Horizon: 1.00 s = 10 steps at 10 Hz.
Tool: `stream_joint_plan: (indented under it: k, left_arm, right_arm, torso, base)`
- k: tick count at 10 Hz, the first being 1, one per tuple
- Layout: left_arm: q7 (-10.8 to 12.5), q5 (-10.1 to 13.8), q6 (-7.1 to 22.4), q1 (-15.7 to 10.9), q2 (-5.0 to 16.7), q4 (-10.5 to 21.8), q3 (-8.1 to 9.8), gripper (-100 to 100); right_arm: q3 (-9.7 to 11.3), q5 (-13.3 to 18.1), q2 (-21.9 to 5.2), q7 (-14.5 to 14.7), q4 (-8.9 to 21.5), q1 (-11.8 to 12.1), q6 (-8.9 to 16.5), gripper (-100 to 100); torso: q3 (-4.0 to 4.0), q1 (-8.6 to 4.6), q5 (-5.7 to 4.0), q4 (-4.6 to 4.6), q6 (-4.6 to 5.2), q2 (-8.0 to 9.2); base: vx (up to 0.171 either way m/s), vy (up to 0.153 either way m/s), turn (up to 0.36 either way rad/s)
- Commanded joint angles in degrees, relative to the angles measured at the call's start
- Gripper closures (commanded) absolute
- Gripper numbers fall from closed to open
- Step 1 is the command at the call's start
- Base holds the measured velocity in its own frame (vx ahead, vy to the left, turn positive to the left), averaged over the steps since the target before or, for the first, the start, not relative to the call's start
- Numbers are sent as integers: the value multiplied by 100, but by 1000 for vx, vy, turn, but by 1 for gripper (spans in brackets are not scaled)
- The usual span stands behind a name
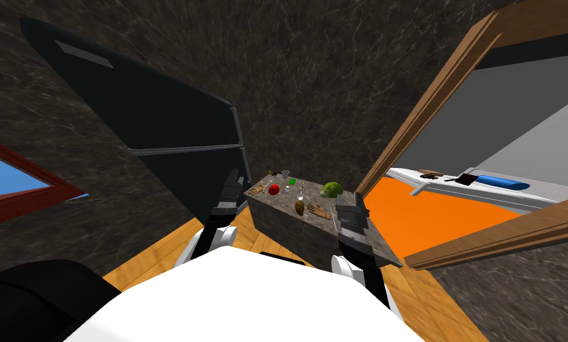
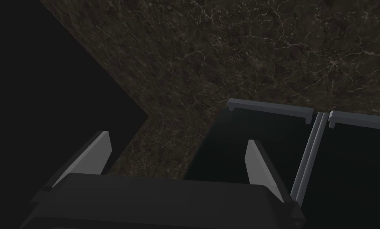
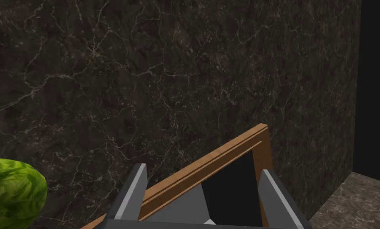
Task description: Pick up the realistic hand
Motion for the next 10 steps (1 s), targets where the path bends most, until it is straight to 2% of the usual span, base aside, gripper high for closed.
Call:
stream_joint_plan:
  k: [1, 3, 4, 6, 7, 10]
  left_arm:
    - [0, 0, 0, 0, 0, 0, 0, 0]
    - [0, 0, 0, -1, 0, 0, 0, 0]
    - [0, 0, 0, -1, 0, 0, 0, 0]
    - [0, 0, 0, -1, 0, 0, 0, 0]
    - [0, 0, 0, -1, 0, 0, 0, 0]
    - [0, 0, 0, -1, 0, 0, -1, 0]
  right_arm:
    - [-4, 33, -265, 27, 95, -1, -17, -100]
    - [-8, 109, -600, 87, 308, 1, -61, -100]
    - [-8, 109, -678, 87, 308, 1, -61, -100]
    - [-14, 219, -1065, 174, 614, 6, -126, -100]
    - [-14, 219, -1131, 174, 614, 6, -126, -100]
    - [-34, 434, -1738, 342, 1142, 25, -257, -100]
  torso:
    - [0, 0, 0, 0, 0, 0]
    - [10, 2, 0, 3, 0, 17]
    - [15, 2, 0, 6, 0, 28]
    - [13, 2, 0, 5, 0, 23]
    - [18, 2, 0, 7, 0, 32]
    - [24, 12, 2, 9, 0, 43]
  base:
    - [-24, 4, 13]
    - [-69, 13, 21]
    - [-64, 7, 7]
    - [-72, 13, 26]
    - [-84, 21, 14]
    - [-119, 36, 31]
